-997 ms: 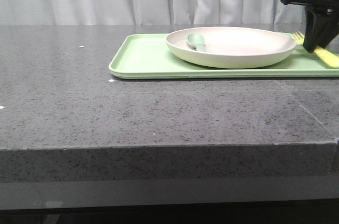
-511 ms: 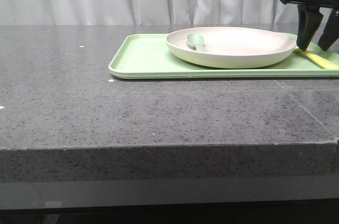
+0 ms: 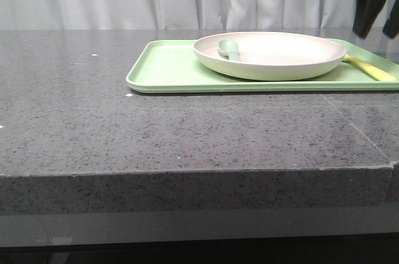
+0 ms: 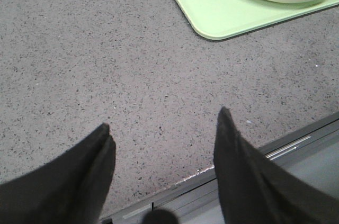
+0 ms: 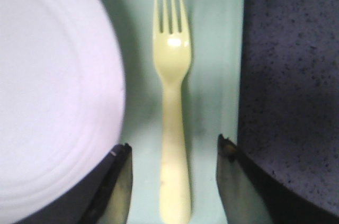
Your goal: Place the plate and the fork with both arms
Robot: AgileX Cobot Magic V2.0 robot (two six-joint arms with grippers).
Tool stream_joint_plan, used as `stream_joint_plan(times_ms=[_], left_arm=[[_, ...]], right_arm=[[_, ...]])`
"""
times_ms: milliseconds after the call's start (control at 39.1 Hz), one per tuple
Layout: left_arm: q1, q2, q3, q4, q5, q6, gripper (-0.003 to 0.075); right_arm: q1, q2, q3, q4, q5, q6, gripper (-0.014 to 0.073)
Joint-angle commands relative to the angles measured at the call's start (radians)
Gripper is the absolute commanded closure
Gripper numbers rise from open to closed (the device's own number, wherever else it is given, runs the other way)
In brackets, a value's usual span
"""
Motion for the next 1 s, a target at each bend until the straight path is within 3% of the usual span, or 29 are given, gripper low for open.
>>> stream_joint_plan(times_ms=[0, 358, 562, 971], left_arm=[[-0.008, 0.007, -0.027, -0.014, -0.061, -0.008, 0.0310], [-0.008, 0.007, -0.027, -0.014, -0.061, -0.008, 0.0310], [-0.008, 0.007, -0.027, -0.014, -0.061, -0.008, 0.0310], [-0.008, 0.007, -0.027, -0.014, -0.064, -0.008, 0.0310]], right_arm=[[0.038, -0.122, -0.013, 0.013, 0.005, -0.040, 0.0195], [0.137, -0.426, 0.205, -0.004, -0.060, -0.044, 0.0195], [0.138, -0.632, 0.413, -0.028, -0.168, -0.044, 0.0195], [0.138, -1.025, 0.710, -0.065, -0.173, -0.044, 0.0195]])
